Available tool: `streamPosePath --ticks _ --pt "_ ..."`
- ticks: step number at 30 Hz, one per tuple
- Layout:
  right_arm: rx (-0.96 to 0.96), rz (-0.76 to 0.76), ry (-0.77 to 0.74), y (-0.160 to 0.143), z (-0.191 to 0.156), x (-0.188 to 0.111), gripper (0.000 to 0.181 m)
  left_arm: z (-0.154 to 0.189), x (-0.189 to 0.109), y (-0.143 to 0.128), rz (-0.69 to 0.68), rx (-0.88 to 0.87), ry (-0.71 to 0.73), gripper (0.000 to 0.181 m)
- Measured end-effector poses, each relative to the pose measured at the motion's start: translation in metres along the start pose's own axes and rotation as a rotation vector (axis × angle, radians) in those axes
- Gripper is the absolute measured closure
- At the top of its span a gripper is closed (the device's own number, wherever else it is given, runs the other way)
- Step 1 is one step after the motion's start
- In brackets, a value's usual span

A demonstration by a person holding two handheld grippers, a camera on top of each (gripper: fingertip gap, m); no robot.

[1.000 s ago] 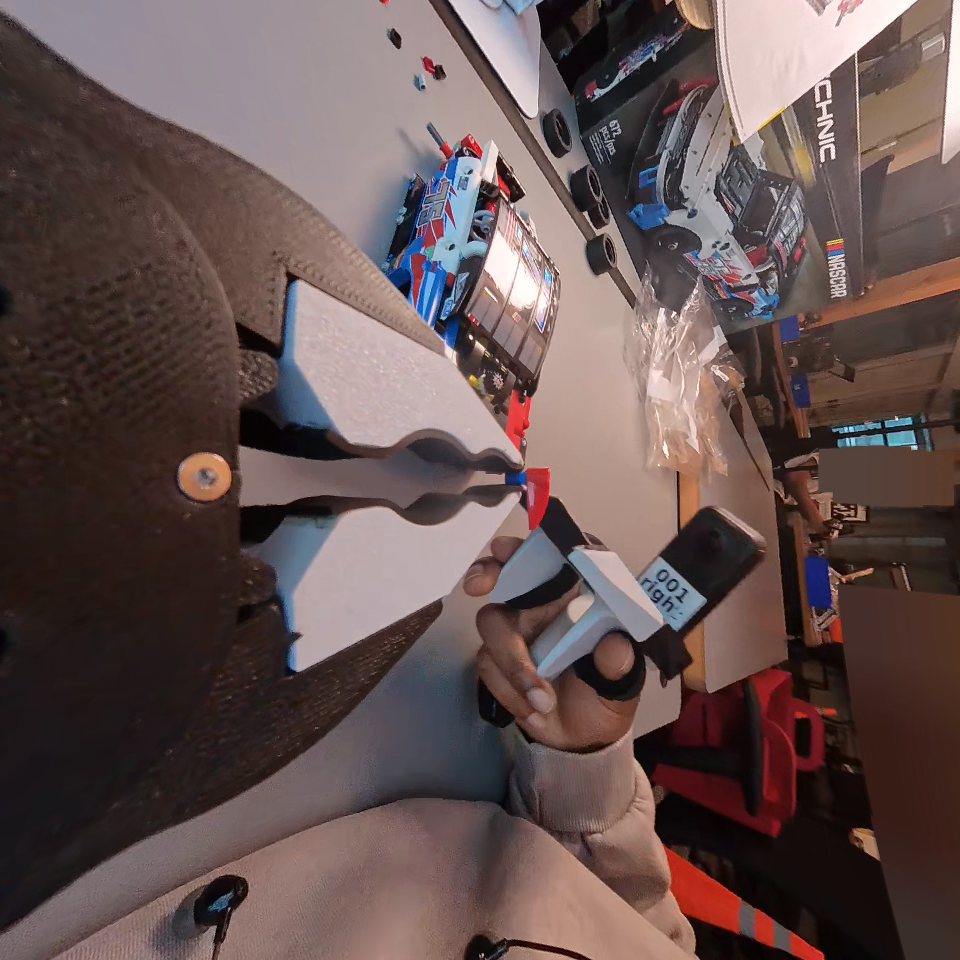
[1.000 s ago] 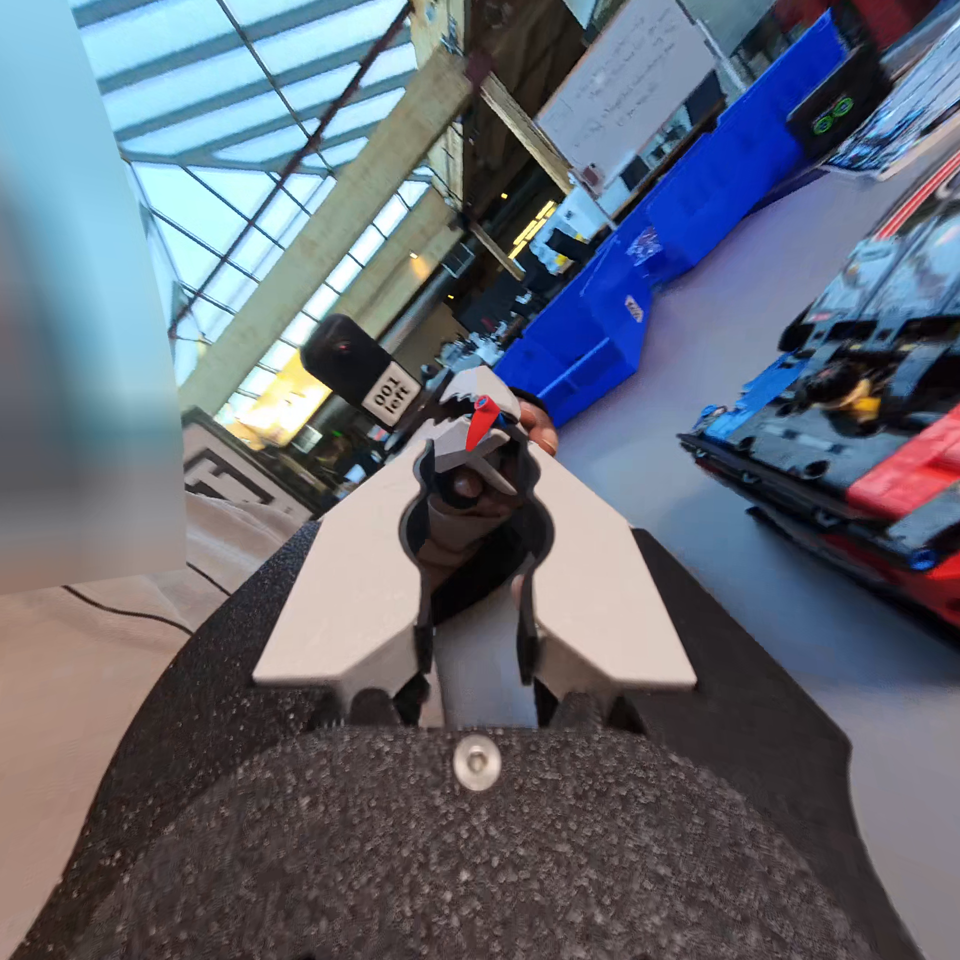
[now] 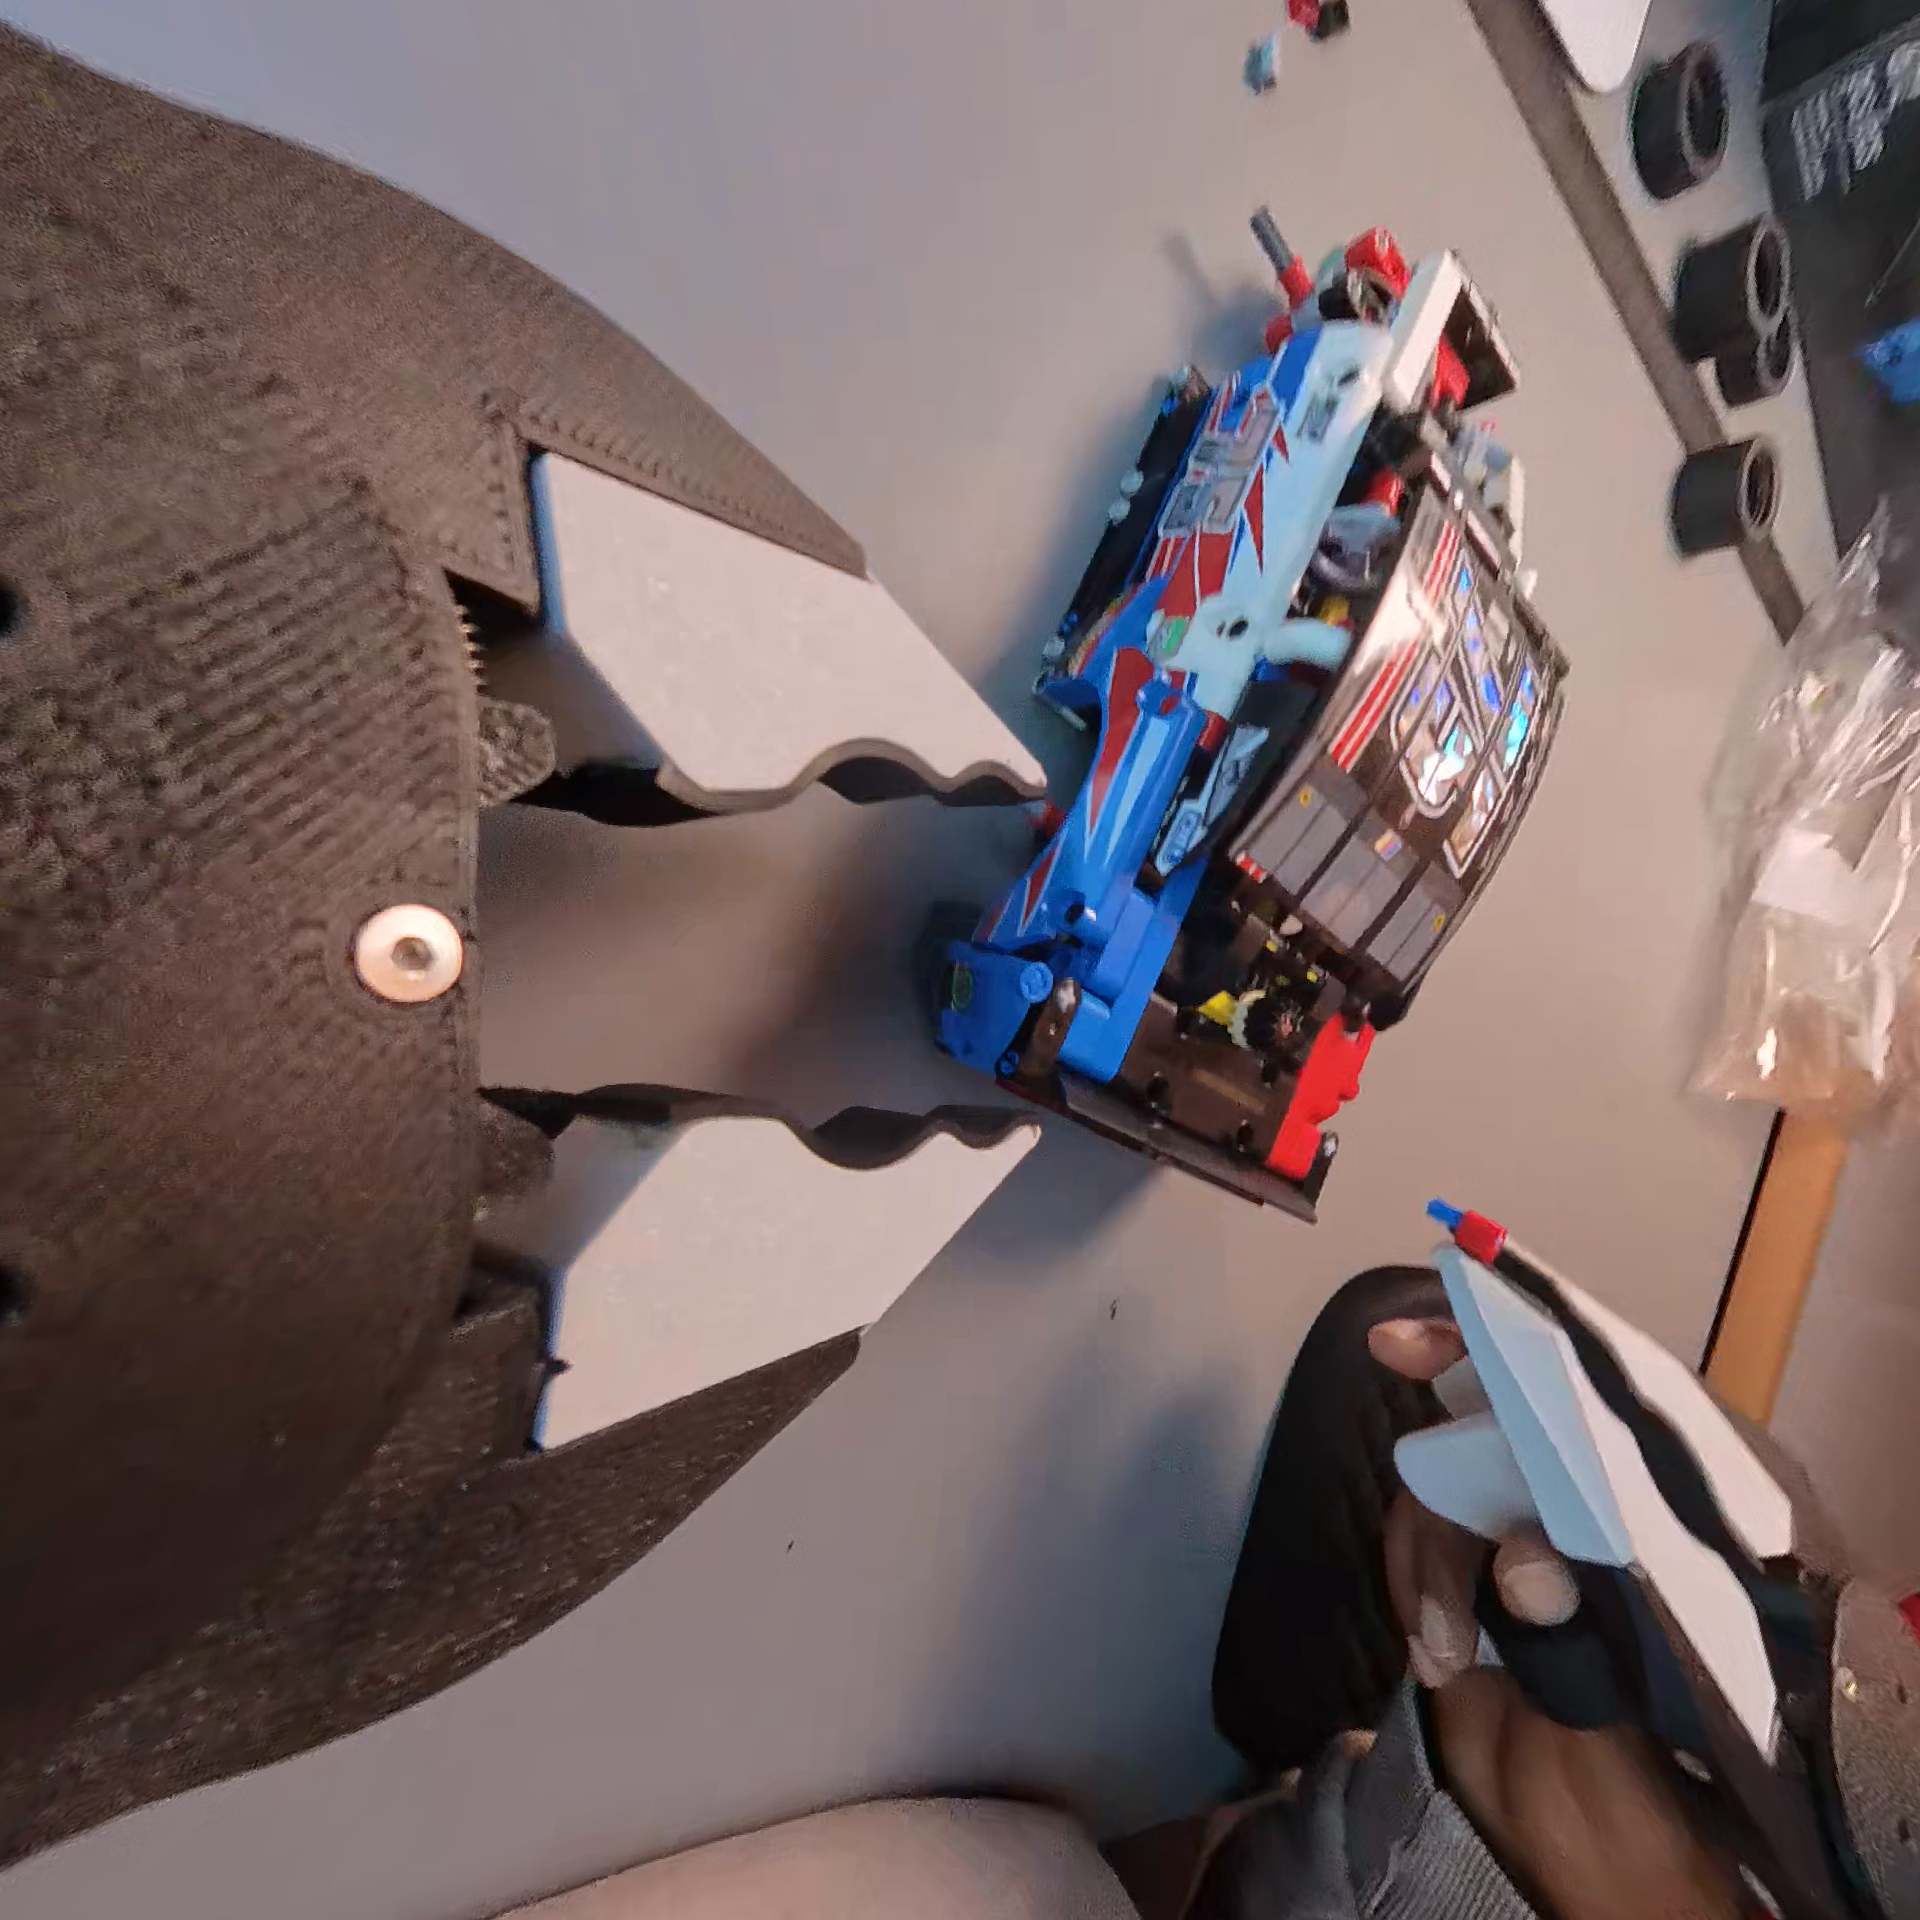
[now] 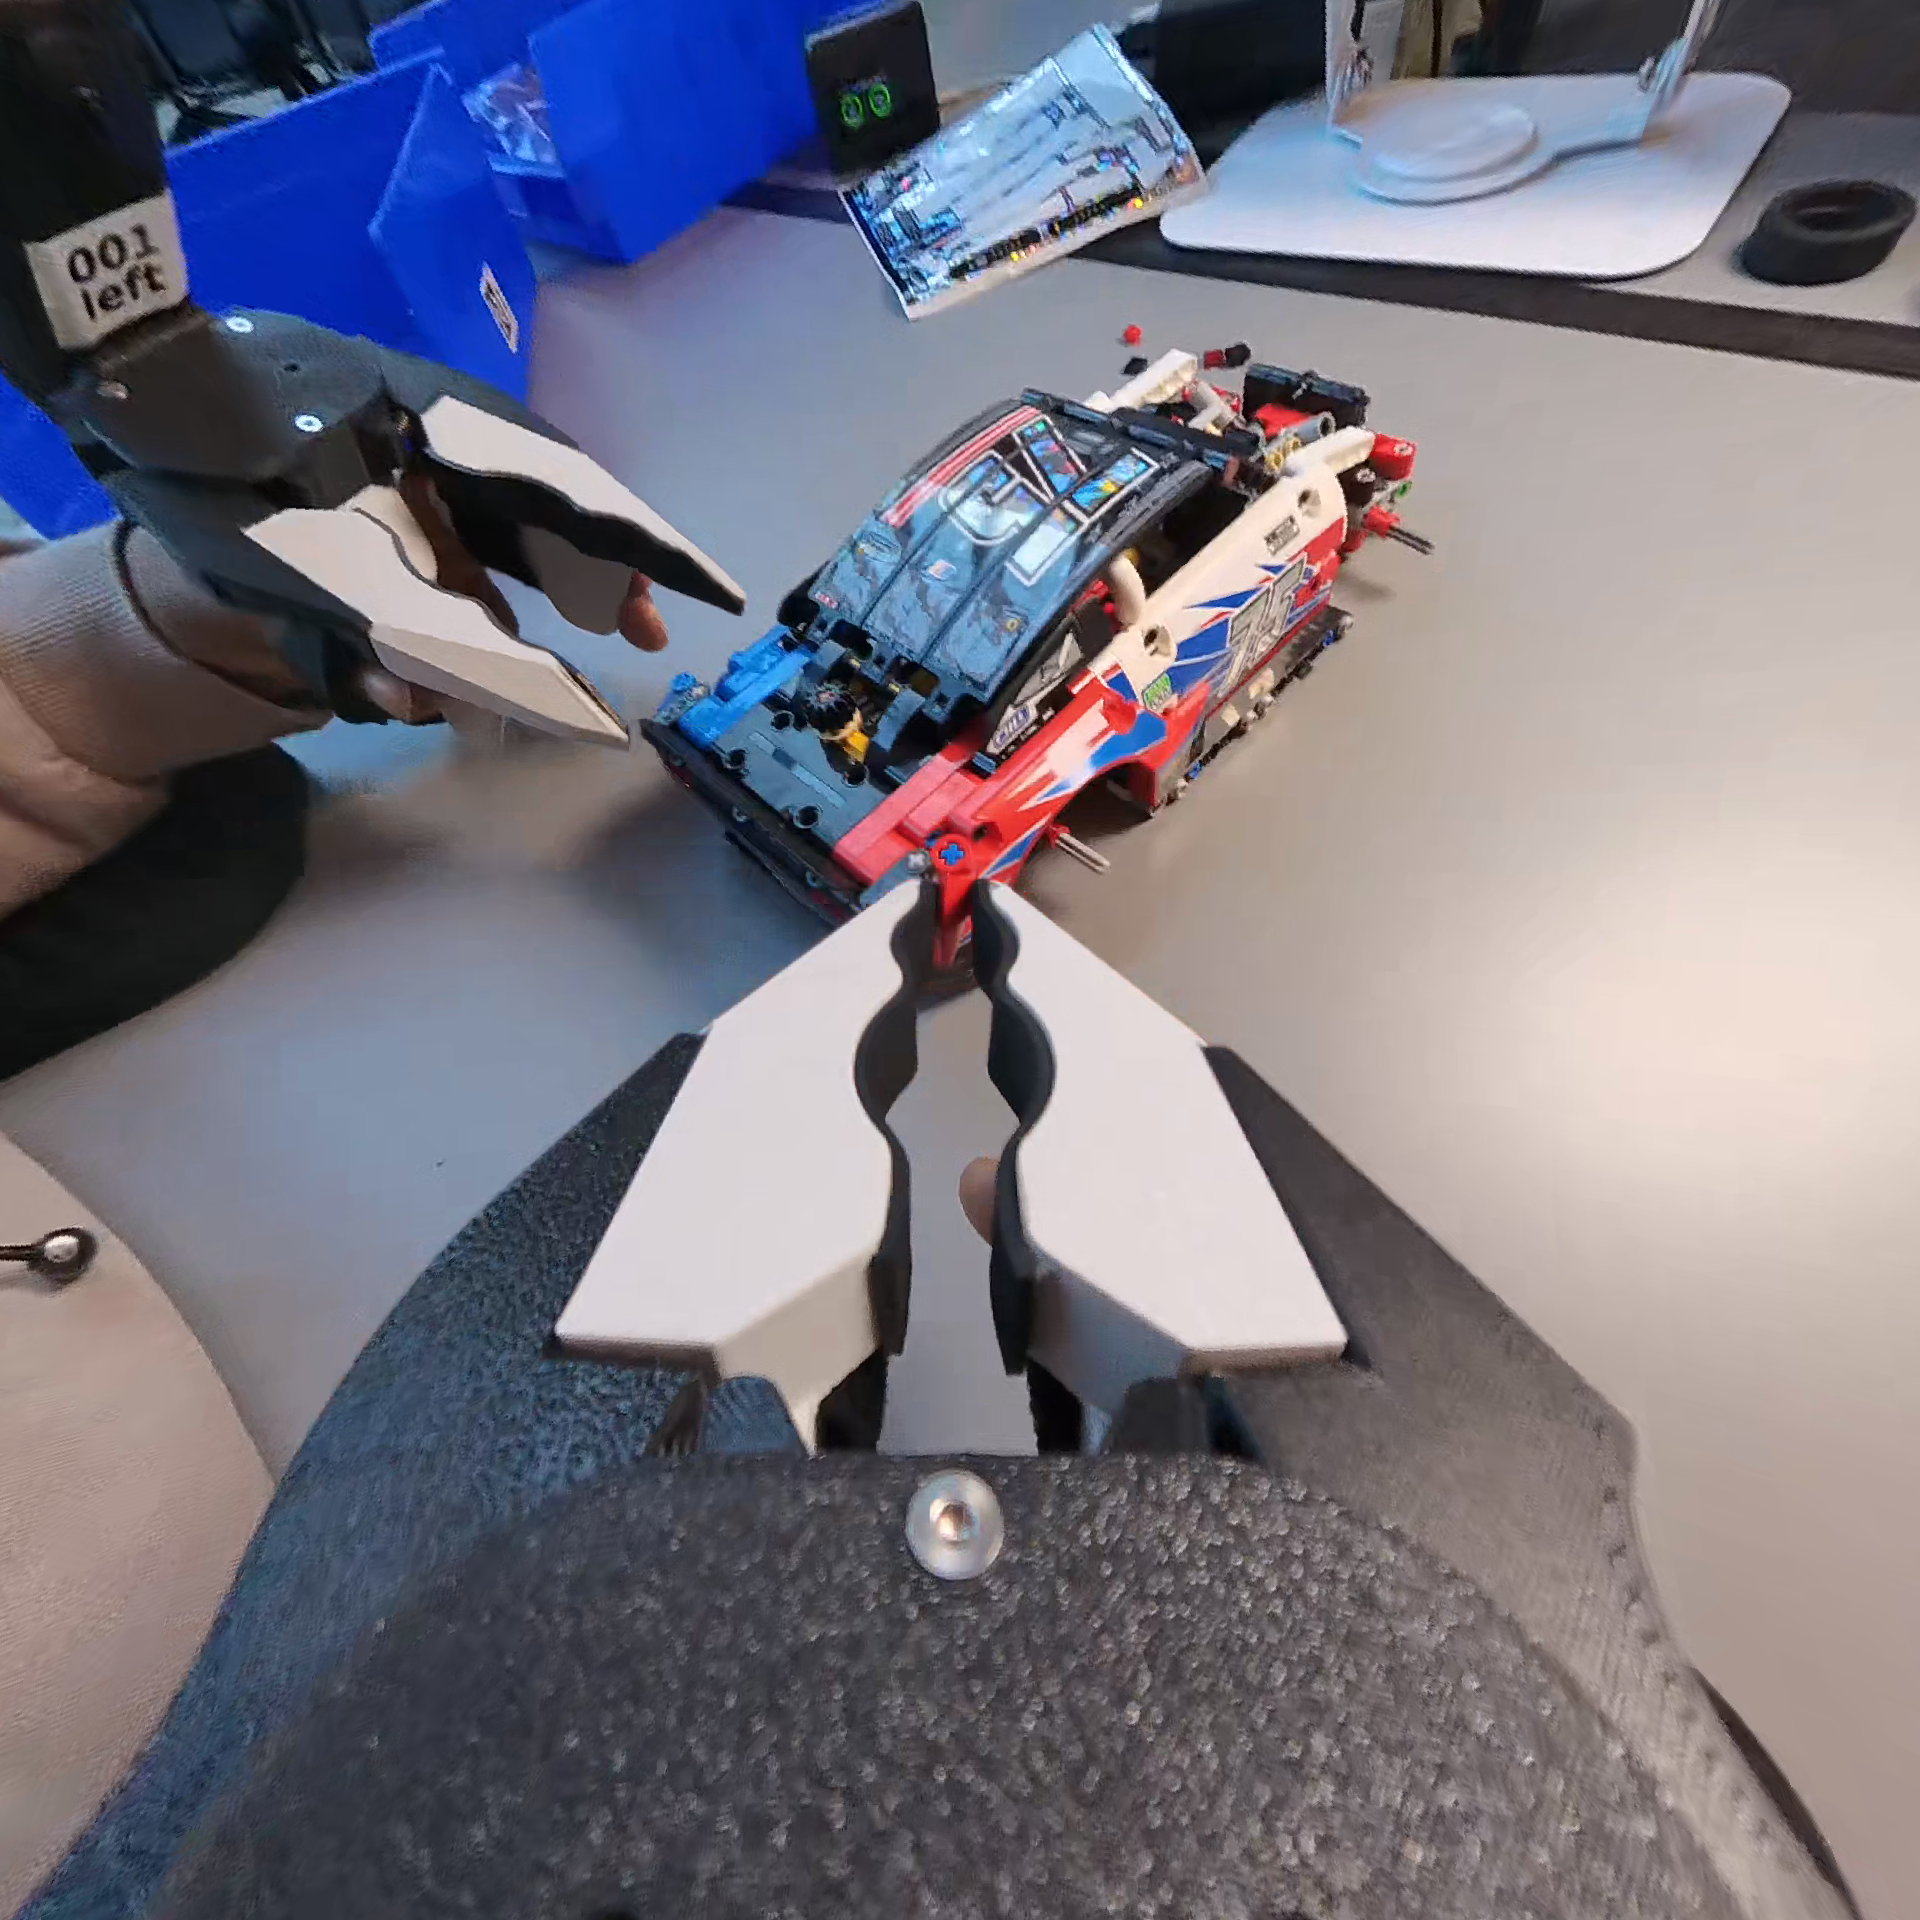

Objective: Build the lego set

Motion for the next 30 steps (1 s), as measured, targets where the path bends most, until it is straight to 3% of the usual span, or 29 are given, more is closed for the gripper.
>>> streamPosePath --ticks 5,8,17,21,26,30 --pt "0.033 -0.036 -0.005 -0.008 0.007 0.004 0.178 0.028 0.018 0.013 -0.011 0.155 -0.025 0.159" --pt "0.045 -0.042 -0.040 -0.009 0.019 -0.002 0.178 0.045 0.027 0.018 -0.029 0.276 -0.001 0.159" --pt "0.010 -0.145 -0.048 0.006 0.055 -0.010 0.178 0.062 0.052 0.030 -0.036 0.273 -0.130 0.157" --pt "-0.034 -0.225 -0.034 0.011 0.061 -0.005 0.178 0.051 0.049 0.039 -0.015 0.251 -0.186 0.156" --pt "-0.033 -0.284 -0.004 0.014 0.062 -0.002 0.178 0.022 0.044 0.061 0.015 0.262 -0.112 0.156" --pt "-0.003 -0.309 0.011 0.016 0.063 -0.001 0.178 0.017 0.057 0.079 -0.002 0.328 -0.100 0.156"
Point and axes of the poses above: each gripper's, where its closed fingertips meet, x out along the fingers, y out of its top, z = x × y across the jaws, the point moved 10 cm from there along -x, back along the fingers, and after that the axes turned 9 degrees about y, right-handed, at the moved point
